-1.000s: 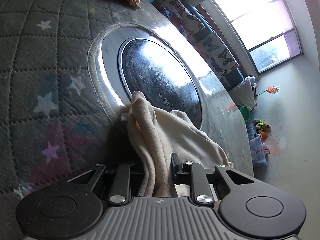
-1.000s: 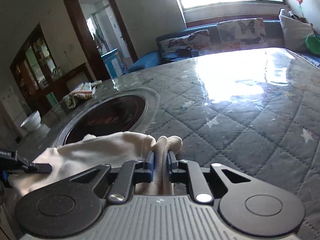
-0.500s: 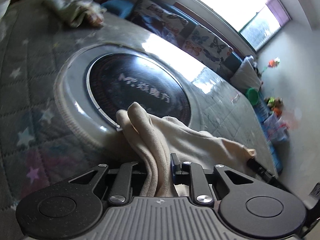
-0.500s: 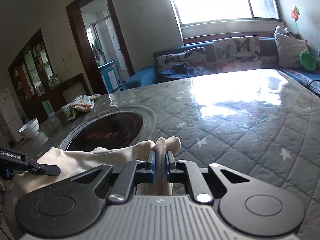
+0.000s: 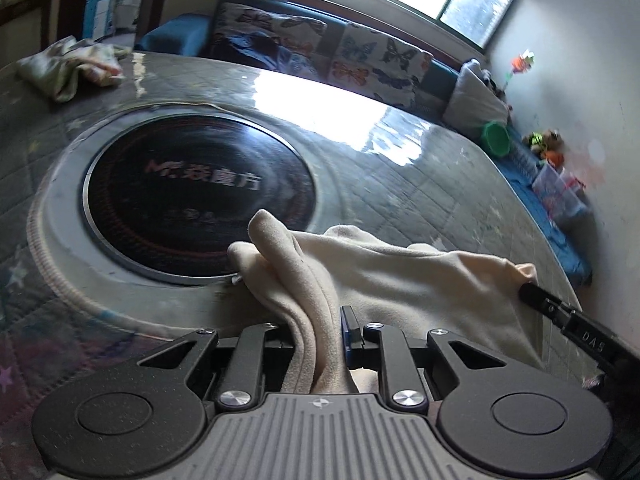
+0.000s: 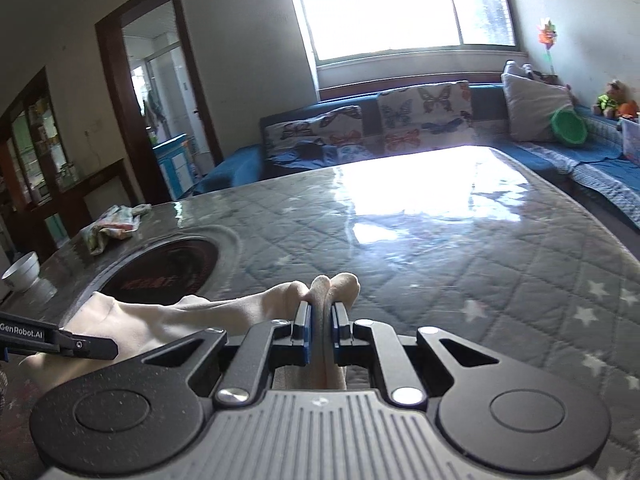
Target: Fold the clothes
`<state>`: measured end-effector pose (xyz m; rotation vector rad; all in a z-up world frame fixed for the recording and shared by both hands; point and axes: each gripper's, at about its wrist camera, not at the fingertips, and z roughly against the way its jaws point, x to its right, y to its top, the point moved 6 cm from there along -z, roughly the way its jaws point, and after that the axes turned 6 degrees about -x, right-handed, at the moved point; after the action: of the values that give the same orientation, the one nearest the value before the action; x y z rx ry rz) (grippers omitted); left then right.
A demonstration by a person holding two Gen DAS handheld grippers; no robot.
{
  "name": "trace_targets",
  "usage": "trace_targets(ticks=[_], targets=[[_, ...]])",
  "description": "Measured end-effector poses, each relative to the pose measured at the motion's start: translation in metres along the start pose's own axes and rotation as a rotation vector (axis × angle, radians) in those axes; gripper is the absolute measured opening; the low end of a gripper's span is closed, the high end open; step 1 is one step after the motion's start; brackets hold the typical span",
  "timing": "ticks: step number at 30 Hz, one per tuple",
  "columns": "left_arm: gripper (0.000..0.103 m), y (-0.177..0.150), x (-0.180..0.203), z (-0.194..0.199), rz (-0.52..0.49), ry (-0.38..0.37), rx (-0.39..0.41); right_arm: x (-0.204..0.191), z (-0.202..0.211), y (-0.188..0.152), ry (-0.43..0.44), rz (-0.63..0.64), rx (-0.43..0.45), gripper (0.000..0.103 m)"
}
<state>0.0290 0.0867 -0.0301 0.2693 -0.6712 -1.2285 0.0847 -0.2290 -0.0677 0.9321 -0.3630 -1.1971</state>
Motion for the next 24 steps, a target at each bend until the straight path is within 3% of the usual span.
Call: trace_targets(ticks=[24], targets=[[0.02,0.007,0.091,-0.055,-0.214,0.053,-0.024,0.084,0.009,0.01,-0.157,-0.026,-0.001,0.009]])
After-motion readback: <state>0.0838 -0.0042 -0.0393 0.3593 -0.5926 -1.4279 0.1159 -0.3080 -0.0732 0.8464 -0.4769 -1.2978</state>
